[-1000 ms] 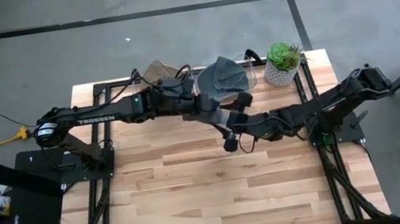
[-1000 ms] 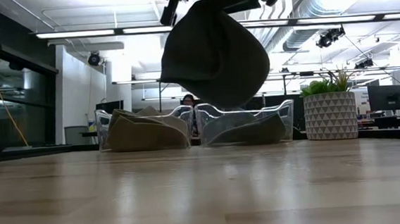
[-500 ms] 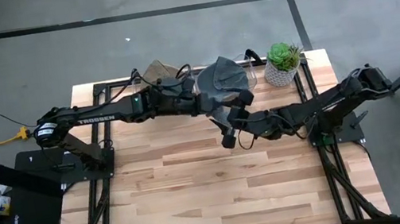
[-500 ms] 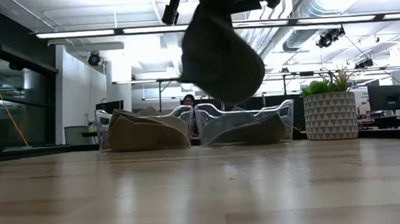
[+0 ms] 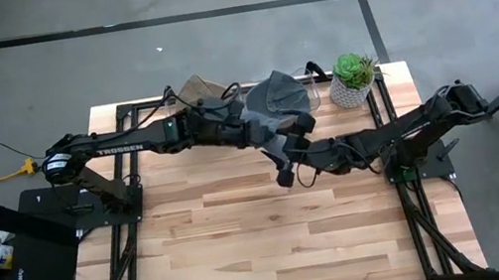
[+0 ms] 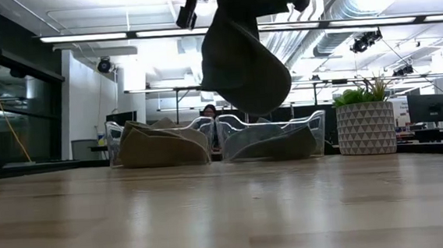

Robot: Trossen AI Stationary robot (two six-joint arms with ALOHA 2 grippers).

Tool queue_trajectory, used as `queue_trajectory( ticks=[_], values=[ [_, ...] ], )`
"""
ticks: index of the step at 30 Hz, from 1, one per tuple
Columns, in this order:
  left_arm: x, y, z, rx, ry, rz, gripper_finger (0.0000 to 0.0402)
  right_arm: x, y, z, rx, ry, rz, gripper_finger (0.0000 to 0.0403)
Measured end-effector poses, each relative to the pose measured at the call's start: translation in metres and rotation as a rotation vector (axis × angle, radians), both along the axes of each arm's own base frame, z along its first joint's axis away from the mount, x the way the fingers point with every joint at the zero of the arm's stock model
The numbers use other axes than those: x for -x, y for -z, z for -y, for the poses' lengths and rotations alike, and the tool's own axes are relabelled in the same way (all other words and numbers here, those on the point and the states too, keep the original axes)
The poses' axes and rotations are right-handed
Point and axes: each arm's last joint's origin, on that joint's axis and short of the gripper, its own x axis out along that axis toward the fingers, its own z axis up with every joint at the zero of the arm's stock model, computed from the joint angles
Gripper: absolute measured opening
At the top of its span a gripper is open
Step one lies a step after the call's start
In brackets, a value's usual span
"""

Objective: Pick & Place hat
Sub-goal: Put the blue cap into the right transparent bin

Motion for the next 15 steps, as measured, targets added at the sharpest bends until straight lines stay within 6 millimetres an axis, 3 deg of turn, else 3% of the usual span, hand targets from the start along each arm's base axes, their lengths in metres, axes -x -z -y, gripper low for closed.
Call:
queue_trajectory(
  ticks=[15],
  values=[
    [-0.0004,-0.0022,-0.0005,-0.001,-0.011,0.021,0.0,0.0011,0.0001,-0.0047,-0.043,0.021,0.033,0.0275]
  ],
)
